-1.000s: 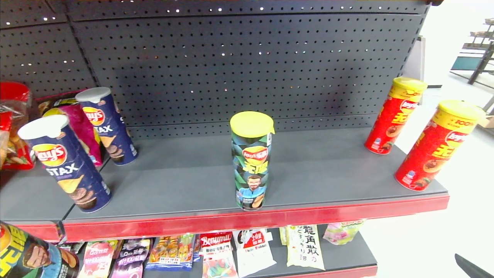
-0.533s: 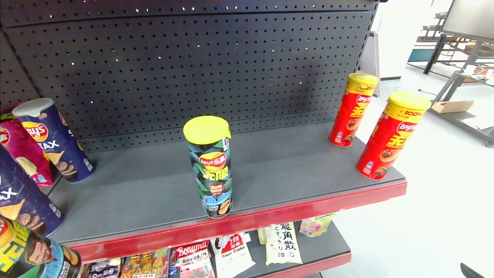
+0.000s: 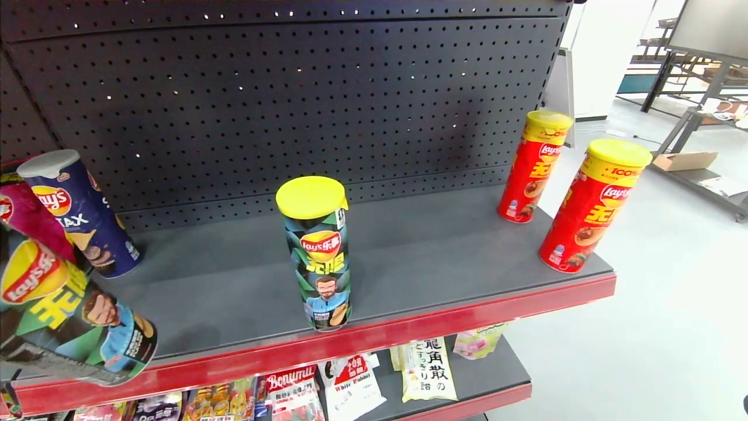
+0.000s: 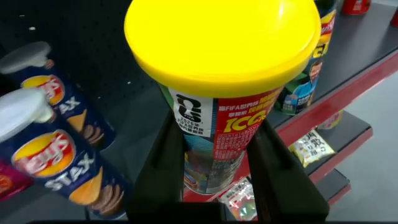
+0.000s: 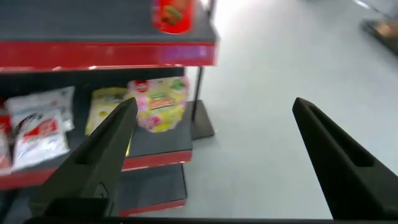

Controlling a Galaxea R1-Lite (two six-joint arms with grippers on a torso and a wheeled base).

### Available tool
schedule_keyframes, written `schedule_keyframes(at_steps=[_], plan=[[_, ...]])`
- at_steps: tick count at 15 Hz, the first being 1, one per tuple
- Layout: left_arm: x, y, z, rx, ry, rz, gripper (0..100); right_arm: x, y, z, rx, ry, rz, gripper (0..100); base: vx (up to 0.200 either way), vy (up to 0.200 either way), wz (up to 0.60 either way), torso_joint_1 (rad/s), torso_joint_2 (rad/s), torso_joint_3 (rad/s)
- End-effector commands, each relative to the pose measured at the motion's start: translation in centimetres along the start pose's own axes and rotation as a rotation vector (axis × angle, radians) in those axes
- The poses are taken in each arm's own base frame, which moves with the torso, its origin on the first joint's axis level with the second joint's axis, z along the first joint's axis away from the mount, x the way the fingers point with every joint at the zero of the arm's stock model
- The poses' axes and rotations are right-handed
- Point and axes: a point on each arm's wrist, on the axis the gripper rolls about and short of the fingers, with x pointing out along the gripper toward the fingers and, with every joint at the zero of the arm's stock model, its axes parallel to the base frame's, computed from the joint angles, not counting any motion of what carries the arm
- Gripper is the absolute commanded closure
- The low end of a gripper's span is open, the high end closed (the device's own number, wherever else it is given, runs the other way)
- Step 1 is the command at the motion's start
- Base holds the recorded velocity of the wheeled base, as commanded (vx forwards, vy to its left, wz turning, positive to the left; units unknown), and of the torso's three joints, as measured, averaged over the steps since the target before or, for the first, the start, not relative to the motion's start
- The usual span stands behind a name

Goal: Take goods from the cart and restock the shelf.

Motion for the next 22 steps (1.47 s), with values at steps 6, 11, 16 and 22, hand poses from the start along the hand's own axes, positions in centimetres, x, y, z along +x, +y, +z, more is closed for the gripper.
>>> schedule_keyframes(at_steps=[6, 11, 16, 22], plan=[[5.9, 1.0, 0.9, -0.105, 0.121, -0.065, 100, -2.0, 1.1, -5.0, -0.018, -0.172, 0.052, 0, 0.000, 0.000, 0.00, 0.000, 0.00, 0.000], [7.4, 1.2, 0.8, -0.106, 0.137, -0.093, 100, -1.7, 1.2, -5.9, 0.137, -0.143, 0.072, 0, 0.000, 0.000, 0.00, 0.000, 0.00, 0.000], [8.6, 1.4, 0.9, -0.107, 0.161, -0.120, 100, -1.7, 1.2, -5.9, 0.142, -0.143, 0.072, 0, 0.000, 0.000, 0.00, 0.000, 0.00, 0.000], [13.6, 1.9, 2.0, -0.095, 0.106, -0.204, 100, -1.7, 1.2, -5.9, 0.142, -0.143, 0.072, 0, 0.000, 0.000, 0.00, 0.000, 0.00, 0.000]])
